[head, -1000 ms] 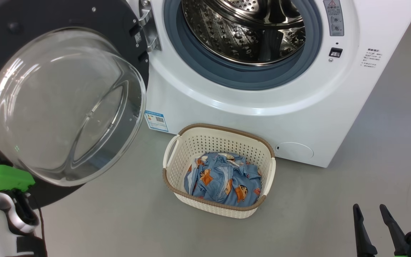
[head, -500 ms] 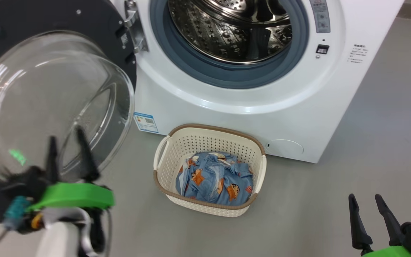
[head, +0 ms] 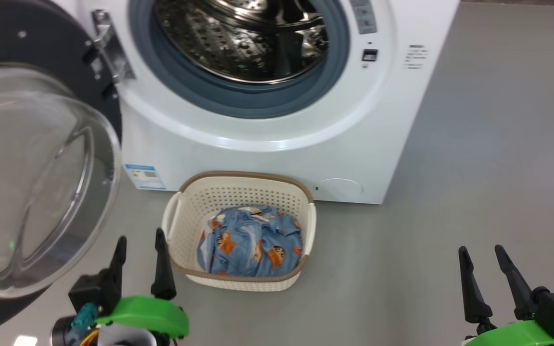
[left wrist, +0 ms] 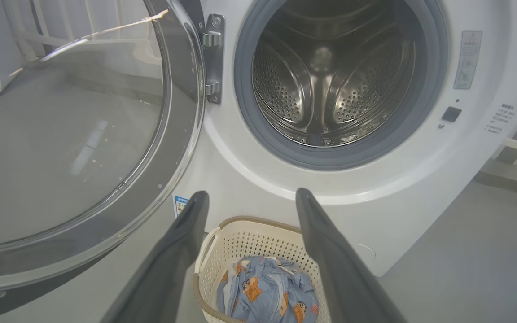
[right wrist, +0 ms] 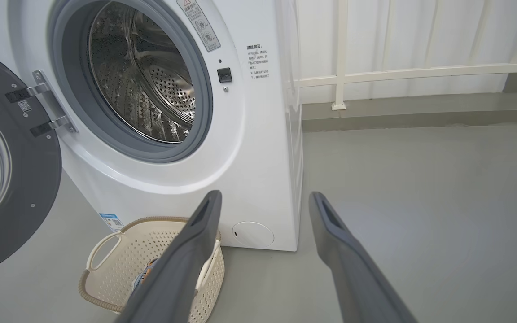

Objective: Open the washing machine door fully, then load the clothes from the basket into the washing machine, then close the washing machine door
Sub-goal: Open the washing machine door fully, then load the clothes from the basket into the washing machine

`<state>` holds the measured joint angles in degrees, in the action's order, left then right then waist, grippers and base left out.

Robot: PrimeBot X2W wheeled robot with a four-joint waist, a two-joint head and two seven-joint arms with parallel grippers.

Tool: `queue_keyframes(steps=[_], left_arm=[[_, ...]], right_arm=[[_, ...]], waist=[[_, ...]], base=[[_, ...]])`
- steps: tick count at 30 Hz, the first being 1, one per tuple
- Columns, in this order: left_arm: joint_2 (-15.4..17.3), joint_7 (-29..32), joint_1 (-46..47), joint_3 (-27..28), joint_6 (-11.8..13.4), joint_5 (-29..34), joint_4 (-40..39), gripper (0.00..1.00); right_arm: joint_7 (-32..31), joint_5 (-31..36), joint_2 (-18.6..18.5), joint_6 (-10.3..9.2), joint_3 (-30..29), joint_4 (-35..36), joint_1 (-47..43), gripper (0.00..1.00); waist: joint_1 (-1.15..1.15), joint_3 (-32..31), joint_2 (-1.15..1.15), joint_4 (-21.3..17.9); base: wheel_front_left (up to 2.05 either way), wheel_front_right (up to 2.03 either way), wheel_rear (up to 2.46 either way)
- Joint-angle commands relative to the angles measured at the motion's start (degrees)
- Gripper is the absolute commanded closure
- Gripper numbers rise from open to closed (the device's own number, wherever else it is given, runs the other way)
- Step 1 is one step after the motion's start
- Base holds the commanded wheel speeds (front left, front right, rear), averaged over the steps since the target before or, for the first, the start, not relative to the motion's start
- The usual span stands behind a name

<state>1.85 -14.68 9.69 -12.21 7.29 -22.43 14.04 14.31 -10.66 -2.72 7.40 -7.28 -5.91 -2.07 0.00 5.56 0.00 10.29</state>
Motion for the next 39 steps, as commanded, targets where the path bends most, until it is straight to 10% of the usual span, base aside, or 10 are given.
queue_keyframes(steps=[1,16,39], left_arm=[[1.0,-0.3,-0.2,2.2,-0.3,0.9,-0.9,0.00],[1.0,-0.3,-8.4,9.2,-1.9,4.0,-4.3,0.00],[1.0,-0.3,-11.0,14.5,-2.6,4.7,-5.4,0.00]], right_arm=[[0.7,0.5,-0.3,0.09,1.9,1.7,2.0,0.00],[0.7,0.7,-0.2,0.09,2.4,1.9,0.5,0.00],[0.7,0.9,-0.2,0.09,1.6,2.7,-0.5,0.00]], waist=[[0.00,0.3,0.00,-3.3],[0.00,-0.8,0.00,-10.7],[0.00,-1.5,0.00,-11.9]], base=[[0.00,0.00,0.00],[0.00,0.00,0.00],[0.00,0.00,0.00]])
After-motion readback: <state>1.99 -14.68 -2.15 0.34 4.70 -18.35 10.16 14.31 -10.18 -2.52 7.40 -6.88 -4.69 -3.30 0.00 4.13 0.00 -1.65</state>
